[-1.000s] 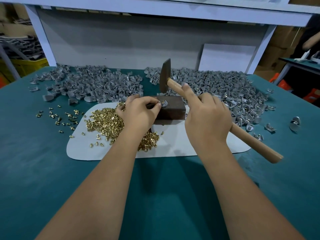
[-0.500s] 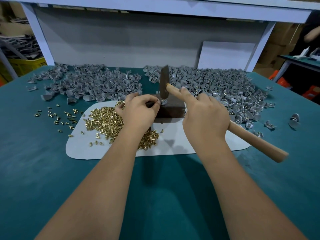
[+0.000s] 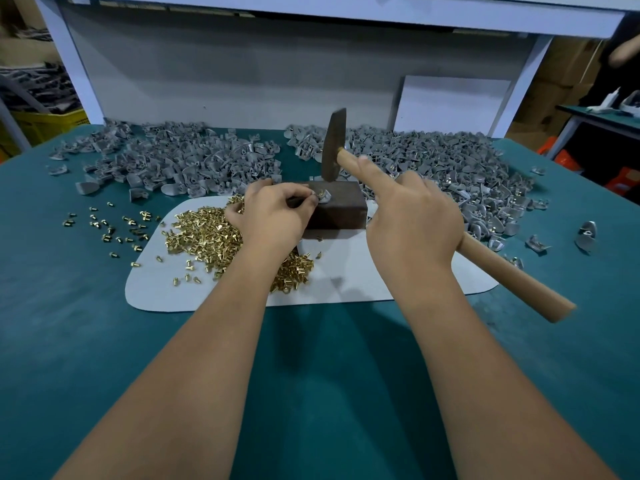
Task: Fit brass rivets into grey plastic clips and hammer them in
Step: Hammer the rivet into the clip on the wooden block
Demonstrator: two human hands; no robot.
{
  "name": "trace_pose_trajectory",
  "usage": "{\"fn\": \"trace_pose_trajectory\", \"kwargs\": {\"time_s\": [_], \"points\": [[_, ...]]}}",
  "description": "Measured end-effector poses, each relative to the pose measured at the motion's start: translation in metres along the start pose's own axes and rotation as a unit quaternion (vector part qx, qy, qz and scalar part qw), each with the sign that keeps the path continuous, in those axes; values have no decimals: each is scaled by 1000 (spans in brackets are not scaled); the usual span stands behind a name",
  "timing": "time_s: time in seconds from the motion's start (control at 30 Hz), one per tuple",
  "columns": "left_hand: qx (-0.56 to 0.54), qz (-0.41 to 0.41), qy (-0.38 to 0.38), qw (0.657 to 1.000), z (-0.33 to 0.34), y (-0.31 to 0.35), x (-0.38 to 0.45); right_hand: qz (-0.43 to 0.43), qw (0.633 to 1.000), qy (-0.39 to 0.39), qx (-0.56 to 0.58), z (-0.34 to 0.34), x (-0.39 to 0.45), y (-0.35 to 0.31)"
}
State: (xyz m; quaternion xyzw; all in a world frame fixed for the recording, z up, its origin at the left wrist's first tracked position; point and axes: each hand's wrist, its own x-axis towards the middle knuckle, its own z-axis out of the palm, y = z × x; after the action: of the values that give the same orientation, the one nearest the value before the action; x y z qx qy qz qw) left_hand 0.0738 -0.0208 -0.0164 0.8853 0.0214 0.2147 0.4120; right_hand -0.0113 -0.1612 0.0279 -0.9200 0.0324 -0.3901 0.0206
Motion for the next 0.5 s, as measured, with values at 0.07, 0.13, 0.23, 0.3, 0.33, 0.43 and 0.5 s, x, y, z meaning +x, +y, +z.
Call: {"fn": "trace_pose_trajectory", "kwargs": {"time_s": [0.07,0.13,0.23,0.3,0.33,0.43,0.5], "points": [[16,-4,1,1000,0,1,1,8,1000,20,17,-1,0,0],[16,2,5,1000,1,0,2,-13,1000,14,12,-2,0,-1],[2,4,2,1000,1,-2,1,-46,998,-37,-14,1,-1,-3],[0,5,0,1000,0,-1,0,-44,998,-33,-20,0,0,-3],[3,3,2,1000,1,0,0,-38,999,-27,-22,-1,0,-3],[16,-1,5,1000,2,-1,3,-31,999,0,-21,-4,-1,-3],[29,1,3,1000,2,-2,3,-45,999,-17,-25,-3,-1,-5]]}}
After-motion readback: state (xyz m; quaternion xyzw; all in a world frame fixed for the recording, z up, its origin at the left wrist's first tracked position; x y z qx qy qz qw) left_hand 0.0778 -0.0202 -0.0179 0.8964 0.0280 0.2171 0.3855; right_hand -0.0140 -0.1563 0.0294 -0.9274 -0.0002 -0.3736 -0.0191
